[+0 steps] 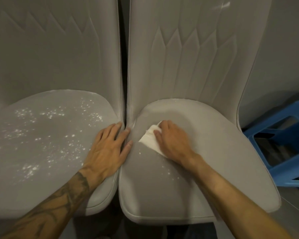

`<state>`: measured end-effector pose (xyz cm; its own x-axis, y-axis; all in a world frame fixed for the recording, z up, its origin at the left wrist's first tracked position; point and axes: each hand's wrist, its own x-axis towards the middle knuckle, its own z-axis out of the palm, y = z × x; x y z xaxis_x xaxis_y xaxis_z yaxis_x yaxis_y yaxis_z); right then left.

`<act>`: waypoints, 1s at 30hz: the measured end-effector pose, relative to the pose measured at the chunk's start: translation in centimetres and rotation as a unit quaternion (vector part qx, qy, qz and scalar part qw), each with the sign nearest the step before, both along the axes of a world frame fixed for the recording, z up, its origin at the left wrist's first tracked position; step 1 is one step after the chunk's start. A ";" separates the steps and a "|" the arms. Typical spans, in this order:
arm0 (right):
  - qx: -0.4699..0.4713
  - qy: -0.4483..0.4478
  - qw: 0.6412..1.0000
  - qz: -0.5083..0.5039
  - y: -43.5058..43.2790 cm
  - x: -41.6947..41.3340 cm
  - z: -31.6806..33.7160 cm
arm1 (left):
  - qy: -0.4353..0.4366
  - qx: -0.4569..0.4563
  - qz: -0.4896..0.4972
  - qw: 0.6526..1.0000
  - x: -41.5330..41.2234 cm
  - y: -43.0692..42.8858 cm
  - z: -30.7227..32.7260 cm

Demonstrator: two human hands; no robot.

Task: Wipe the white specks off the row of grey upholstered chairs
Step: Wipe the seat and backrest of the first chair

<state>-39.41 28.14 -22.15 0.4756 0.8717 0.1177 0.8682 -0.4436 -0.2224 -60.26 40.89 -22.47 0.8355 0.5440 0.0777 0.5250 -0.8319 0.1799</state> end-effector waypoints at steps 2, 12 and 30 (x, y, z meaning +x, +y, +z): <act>0.003 0.017 0.998 0.057 -0.6 -0.6 -0.1 | 0.000 -0.002 -0.004 1.000 0.0 0.1 -0.3; -0.029 0.023 0.991 -0.132 -3.8 5.7 0.9 | 0.011 -0.006 0.004 1.000 0.0 -0.1 -0.3; 0.011 0.023 1.000 -0.012 -6.8 -2.4 0.2 | 0.006 -0.017 0.017 1.000 0.2 -0.7 0.4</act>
<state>-41.81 21.38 -21.99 0.5022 0.8572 0.1139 0.8456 -0.4592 -0.2721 -60.02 40.19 -22.04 0.8172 0.5743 0.0483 0.5553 -0.8070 0.2008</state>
